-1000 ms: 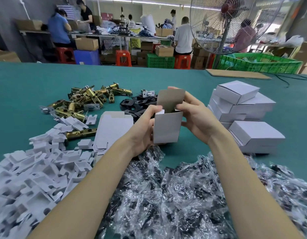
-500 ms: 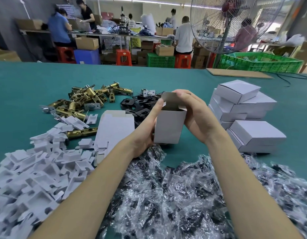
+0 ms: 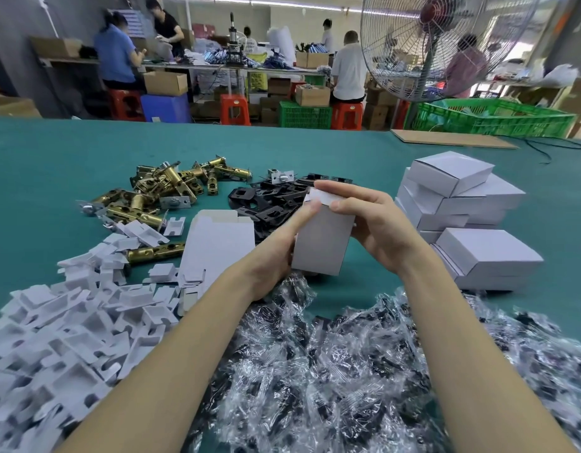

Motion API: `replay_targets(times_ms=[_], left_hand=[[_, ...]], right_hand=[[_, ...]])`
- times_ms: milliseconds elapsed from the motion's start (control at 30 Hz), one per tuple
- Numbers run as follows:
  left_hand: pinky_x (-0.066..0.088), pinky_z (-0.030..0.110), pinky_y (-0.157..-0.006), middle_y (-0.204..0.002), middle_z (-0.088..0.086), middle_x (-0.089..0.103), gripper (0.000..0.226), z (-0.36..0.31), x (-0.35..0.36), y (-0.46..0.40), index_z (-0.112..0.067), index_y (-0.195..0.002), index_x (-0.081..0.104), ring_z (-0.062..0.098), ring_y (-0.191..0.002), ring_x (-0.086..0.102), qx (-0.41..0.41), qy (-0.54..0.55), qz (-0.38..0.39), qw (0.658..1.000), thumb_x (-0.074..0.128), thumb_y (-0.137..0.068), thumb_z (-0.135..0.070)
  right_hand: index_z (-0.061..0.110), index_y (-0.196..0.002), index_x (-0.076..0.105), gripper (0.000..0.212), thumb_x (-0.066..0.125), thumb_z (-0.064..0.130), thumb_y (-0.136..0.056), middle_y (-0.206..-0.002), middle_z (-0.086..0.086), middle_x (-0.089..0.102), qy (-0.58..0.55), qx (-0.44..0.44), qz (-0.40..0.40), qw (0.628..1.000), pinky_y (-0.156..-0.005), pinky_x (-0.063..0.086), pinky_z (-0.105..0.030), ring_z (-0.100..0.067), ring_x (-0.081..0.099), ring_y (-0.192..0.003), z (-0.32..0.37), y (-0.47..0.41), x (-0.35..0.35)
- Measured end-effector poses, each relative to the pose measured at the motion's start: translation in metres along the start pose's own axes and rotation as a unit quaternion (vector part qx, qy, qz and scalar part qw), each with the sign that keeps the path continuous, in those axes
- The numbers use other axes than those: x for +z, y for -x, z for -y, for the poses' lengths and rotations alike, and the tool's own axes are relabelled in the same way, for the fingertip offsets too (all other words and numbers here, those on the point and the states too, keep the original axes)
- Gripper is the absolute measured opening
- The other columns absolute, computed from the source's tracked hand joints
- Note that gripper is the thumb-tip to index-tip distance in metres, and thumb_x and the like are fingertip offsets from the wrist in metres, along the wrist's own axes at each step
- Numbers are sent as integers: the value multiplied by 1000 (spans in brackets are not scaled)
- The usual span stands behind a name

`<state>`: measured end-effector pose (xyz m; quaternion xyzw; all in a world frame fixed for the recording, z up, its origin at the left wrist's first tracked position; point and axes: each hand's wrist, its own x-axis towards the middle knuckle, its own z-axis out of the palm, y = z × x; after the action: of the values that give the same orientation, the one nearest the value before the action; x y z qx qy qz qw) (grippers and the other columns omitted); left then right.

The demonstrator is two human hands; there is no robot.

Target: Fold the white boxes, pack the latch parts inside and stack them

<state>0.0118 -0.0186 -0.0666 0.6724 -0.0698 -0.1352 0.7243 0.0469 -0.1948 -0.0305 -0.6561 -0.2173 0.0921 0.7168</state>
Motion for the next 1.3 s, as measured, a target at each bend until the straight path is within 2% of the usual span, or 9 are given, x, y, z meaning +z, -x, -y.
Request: replay_targets(times_ms=[67, 200, 400, 633, 800, 967, 1133, 1200, 1300], left_hand=[[52, 49, -100, -122, 9, 71, 53, 2, 1, -1, -31, -125, 66, 18, -103, 67, -1, -18, -6, 1000, 62, -84, -64], [49, 40, -89, -108, -3, 76, 32, 3, 3, -4, -35, -110, 71, 14, -97, 68, -4, -42, -34, 999, 68, -81, -50], [48, 41, -87, -111, 2, 76, 31, 4, 4, -4, -37, -107, 71, 19, -99, 66, -12, -36, -48, 998, 67, -79, -51], [49, 35, -83, -109, -1, 76, 32, 5, 4, -5, -37, -106, 71, 16, -97, 68, -10, -51, -52, 997, 66, -78, -53], [50, 27, -75, -98, -9, 77, 18, 7, 4, -7, -49, -91, 72, 10, -89, 69, 5, -77, -66, 995, 69, -74, -54], [56, 27, -77, -101, -9, 77, 42, 13, 5, -9, -37, -110, 66, 8, -89, 72, 32, -88, -86, 992, 75, -70, -47], [52, 24, -74, -93, -13, 76, 46, 14, 5, -10, -36, -106, 68, 4, -82, 69, 23, -96, -94, 991, 74, -62, -50], [53, 26, -76, -94, -12, 76, 51, 14, 5, -10, -35, -106, 68, 6, -83, 69, 21, -100, -91, 991, 73, -59, -53], [53, 27, -77, -98, -10, 76, 52, 14, 5, -11, -35, -108, 68, 11, -88, 69, 20, -102, -86, 991, 73, -60, -54]], right_hand=[[27, -106, 82, 34, 61, 3, -93, -113, 1, 77, 14, -5, -4, 1000, -79, 55, -23, -11, 69, -96, 1, 1, 0], [27, -106, 82, 34, 62, 3, -93, -107, 3, 78, 54, -32, -20, 998, -72, 56, -21, -10, 70, -91, 5, 2, 1], [37, -107, 81, 32, 63, 16, -89, -113, 0, 77, 145, -64, -13, 987, -94, 56, -50, -13, 66, -104, 6, 4, 1], [26, -114, 78, 24, 64, 12, -101, -113, 10, 77, 182, -105, -17, 978, -87, 54, -21, -2, 68, -109, 4, 2, -3], [24, -112, 79, 22, 65, 12, -100, -102, 14, 78, 172, -106, -66, 977, -76, 52, -16, 4, 68, -93, 1, -1, 3], [26, -110, 80, 19, 67, 17, -99, -99, 10, 79, 165, -90, -86, 978, -75, 59, -26, -2, 70, -90, 1, -3, 4], [28, -111, 80, 22, 66, 16, -100, -106, 16, 78, 230, -117, -40, 965, -78, 56, -20, 2, 69, -102, 4, 1, 4], [29, -113, 79, 22, 64, 18, -102, -110, 16, 77, 237, -110, -31, 965, -84, 57, -27, -4, 69, -107, 3, 3, 2], [31, -117, 77, 24, 61, 19, -103, -117, 8, 76, 239, -84, -10, 967, -96, 52, -60, -31, 66, -114, 7, 5, -2]])
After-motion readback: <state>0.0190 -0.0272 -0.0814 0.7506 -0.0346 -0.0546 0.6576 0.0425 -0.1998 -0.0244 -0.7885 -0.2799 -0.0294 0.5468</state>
